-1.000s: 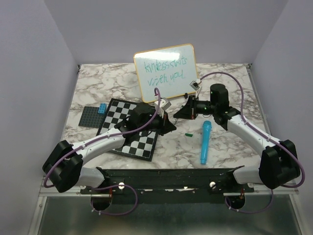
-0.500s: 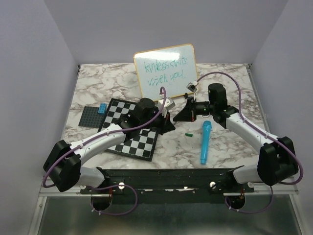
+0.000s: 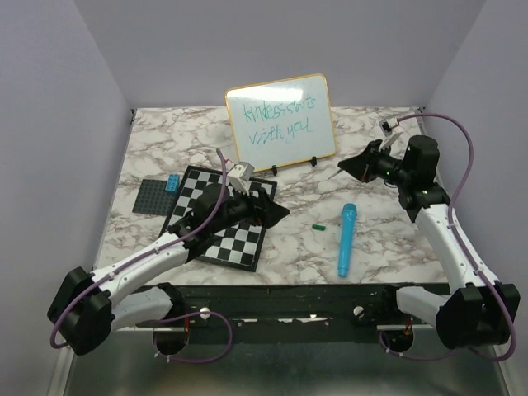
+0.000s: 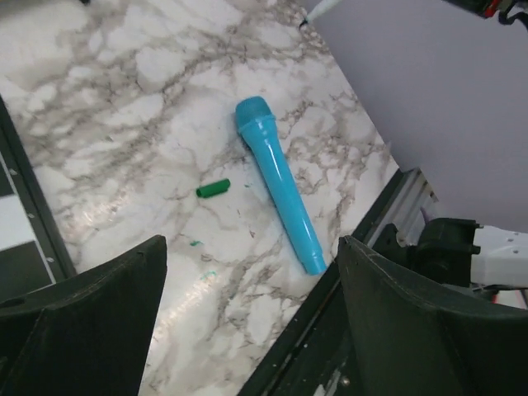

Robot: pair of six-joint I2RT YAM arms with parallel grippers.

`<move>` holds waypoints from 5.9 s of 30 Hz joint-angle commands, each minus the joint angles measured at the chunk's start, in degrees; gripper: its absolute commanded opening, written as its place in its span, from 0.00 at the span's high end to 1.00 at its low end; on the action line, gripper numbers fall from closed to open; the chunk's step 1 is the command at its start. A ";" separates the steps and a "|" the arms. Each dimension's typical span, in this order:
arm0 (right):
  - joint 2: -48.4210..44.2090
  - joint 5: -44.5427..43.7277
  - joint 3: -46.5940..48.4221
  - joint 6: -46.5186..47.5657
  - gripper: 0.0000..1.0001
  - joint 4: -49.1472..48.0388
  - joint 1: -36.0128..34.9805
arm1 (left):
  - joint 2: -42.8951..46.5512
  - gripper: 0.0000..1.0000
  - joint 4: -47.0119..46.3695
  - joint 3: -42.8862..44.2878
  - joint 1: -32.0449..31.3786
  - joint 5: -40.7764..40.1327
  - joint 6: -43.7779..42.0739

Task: Write a sentence on the whiteboard
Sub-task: Adjust the pen cap at the center of the board, then pick up the pen cap from the center of the board.

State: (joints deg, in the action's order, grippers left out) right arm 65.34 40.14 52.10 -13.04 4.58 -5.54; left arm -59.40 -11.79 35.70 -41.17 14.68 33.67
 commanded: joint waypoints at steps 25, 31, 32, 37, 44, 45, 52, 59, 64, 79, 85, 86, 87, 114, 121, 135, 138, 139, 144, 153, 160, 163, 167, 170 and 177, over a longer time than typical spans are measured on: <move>-1.53 4.77 -0.06 -4.71 1.00 1.93 18.81 | -65.12 0.42 73.30 71.77 -17.63 -30.67 55.80; -1.62 5.47 -0.24 -4.98 1.00 1.49 18.90 | -70.93 0.41 77.88 79.95 -17.28 -29.18 56.06; -1.62 5.47 -0.24 -4.98 0.99 1.49 18.99 | -71.38 0.41 78.06 80.83 -17.28 -28.40 55.98; -1.36 6.00 -0.50 -4.98 1.00 1.22 18.99 | -73.14 0.41 77.45 81.80 -17.02 -26.98 56.94; -1.18 6.88 -0.50 -5.16 0.99 0.96 18.99 | -76.65 0.42 78.15 85.58 -16.84 -25.40 57.03; -1.18 6.88 -0.50 -5.07 0.99 0.96 18.99 | -77.01 0.42 78.06 85.59 -16.84 -25.05 57.03; -1.01 7.14 -0.50 -4.98 0.99 0.87 19.08 | -79.03 0.49 77.88 85.41 -16.66 -22.76 55.98; -1.18 7.50 -0.50 -4.98 1.00 0.78 19.25 | -78.16 0.58 77.01 81.64 -15.96 -23.20 51.77; -1.18 8.20 -0.59 -4.89 1.00 0.78 19.52 | -75.70 0.60 73.33 76.28 -15.61 -24.52 43.60; -1.27 9.60 -1.47 -5.07 0.99 -0.45 19.52 | -68.49 0.47 55.86 57.65 -12.01 -24.79 2.92; -0.74 10.31 -1.82 -5.16 1.00 -0.97 19.52 | -63.13 0.34 46.71 49.29 -9.55 -16.09 -6.15; -0.57 10.57 -1.82 -5.16 1.00 -1.06 19.52 | -62.17 0.34 45.73 48.24 -9.55 -15.39 -7.99; -0.57 10.66 -1.82 -5.16 1.00 -1.15 19.52 | -61.81 0.34 44.76 47.62 -9.46 -14.86 -10.96; 2.33 14.79 -1.65 -2.43 1.00 -0.98 19.52 | -57.41 0.40 48.08 46.29 -12.27 -17.40 7.46; 2.51 14.97 -1.65 -2.43 1.00 -0.98 19.52 | -61.01 0.40 53.71 50.43 -13.68 -22.67 6.85; 2.77 14.97 -1.65 -2.43 0.99 -0.98 19.52 | -62.60 0.50 59.08 49.20 -13.68 -30.50 3.34; 2.77 15.06 -1.65 -2.61 0.99 -0.98 19.52 | -62.68 0.55 58.81 49.64 -13.41 -29.62 1.05; 2.69 15.06 -1.65 -2.52 0.99 -0.98 19.52 | -62.86 0.55 58.73 49.99 -13.41 -29.44 0.35; 2.69 14.97 -1.65 -2.52 1.00 -0.98 19.52 | -64.18 0.58 57.06 51.22 -13.32 -26.91 -6.14; 2.69 14.97 -1.65 -2.43 1.00 -0.98 19.52 | -66.20 0.63 56.36 51.66 -13.24 -22.68 -13.63; 3.04 14.62 -1.82 -2.34 1.00 -0.98 19.52 | -66.38 0.82 53.28 50.08 -13.24 -19.34 -16.97; 3.30 14.70 -1.91 -2.43 0.99 -0.98 19.52 | -65.85 0.89 51.00 47.54 -13.15 -18.90 -17.94; 4.79 14.00 -2.44 -3.22 0.99 -0.97 19.52 | -63.66 0.94 45.83 42.97 -13.24 -19.86 -18.99; 6.37 13.65 -3.57 -5.23 1.00 -1.67 19.52 | -61.38 0.96 40.91 38.93 -13.24 -20.04 -18.29; 10.77 13.56 -4.55 -8.32 1.00 -2.64 18.64 | -57.50 0.97 29.03 29.35 -14.55 -21.53 -16.44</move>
State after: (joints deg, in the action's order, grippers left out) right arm 74.89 53.65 48.51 -19.20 3.64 13.61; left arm -111.68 20.82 73.23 -55.02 -5.82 16.45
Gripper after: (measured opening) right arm 0.142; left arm 0.160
